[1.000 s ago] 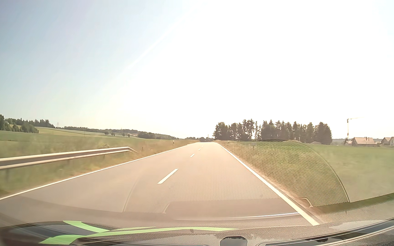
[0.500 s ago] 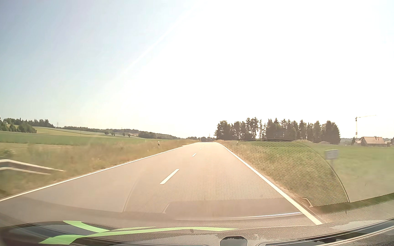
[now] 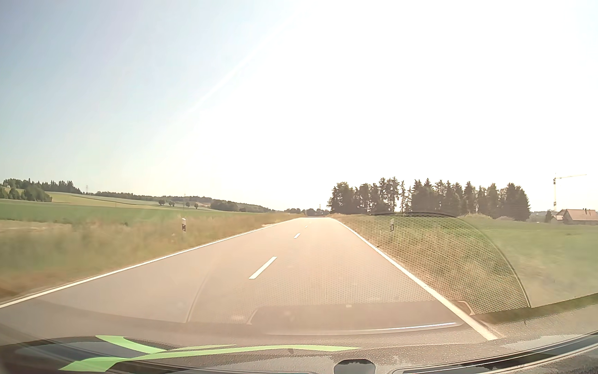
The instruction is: Follow the waypoints while adhering to traffic rules and regulations
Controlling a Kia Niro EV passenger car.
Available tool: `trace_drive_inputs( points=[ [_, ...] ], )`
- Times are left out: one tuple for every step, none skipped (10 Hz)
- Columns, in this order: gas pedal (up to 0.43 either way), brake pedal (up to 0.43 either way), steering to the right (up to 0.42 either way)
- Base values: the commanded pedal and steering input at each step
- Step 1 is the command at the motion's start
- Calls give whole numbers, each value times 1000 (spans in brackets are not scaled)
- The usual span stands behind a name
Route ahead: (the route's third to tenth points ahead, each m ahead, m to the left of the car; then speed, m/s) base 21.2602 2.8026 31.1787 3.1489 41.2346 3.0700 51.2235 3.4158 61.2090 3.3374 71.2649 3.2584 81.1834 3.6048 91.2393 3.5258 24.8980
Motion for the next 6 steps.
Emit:
trace_drive_inputs(
  points=[
    [268,0,-3],
    [280,0,-2],
    [280,0,-2],
    [280,0,-2],
    [280,0,-2],
    [248,0,-2]
  ],
)
